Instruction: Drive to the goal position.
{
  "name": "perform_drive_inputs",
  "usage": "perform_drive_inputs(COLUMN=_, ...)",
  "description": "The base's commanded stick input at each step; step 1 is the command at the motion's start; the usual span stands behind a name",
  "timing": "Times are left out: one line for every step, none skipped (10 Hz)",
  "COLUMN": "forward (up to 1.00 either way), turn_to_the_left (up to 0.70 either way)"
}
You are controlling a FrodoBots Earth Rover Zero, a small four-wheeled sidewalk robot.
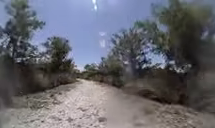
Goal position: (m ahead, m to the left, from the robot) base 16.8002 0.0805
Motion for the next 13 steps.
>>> perform_drive_inputs(forward=0.7, turn_to_the_left=0.14)
perform_drive_inputs(forward=0.7, turn_to_the_left=0.03)
perform_drive_inputs(forward=0.7, turn_to_the_left=0.0)
perform_drive_inputs(forward=0.7, turn_to_the_left=0.0)
perform_drive_inputs(forward=0.7, turn_to_the_left=0.0)
perform_drive_inputs(forward=0.7, turn_to_the_left=0.0)
perform_drive_inputs(forward=0.7, turn_to_the_left=0.0)
perform_drive_inputs(forward=0.7, turn_to_the_left=0.0)
perform_drive_inputs(forward=0.7, turn_to_the_left=0.0)
perform_drive_inputs(forward=0.7, turn_to_the_left=0.0)
perform_drive_inputs(forward=0.7, turn_to_the_left=0.0)
perform_drive_inputs(forward=0.7, turn_to_the_left=0.0)
perform_drive_inputs(forward=0.7, turn_to_the_left=0.14)
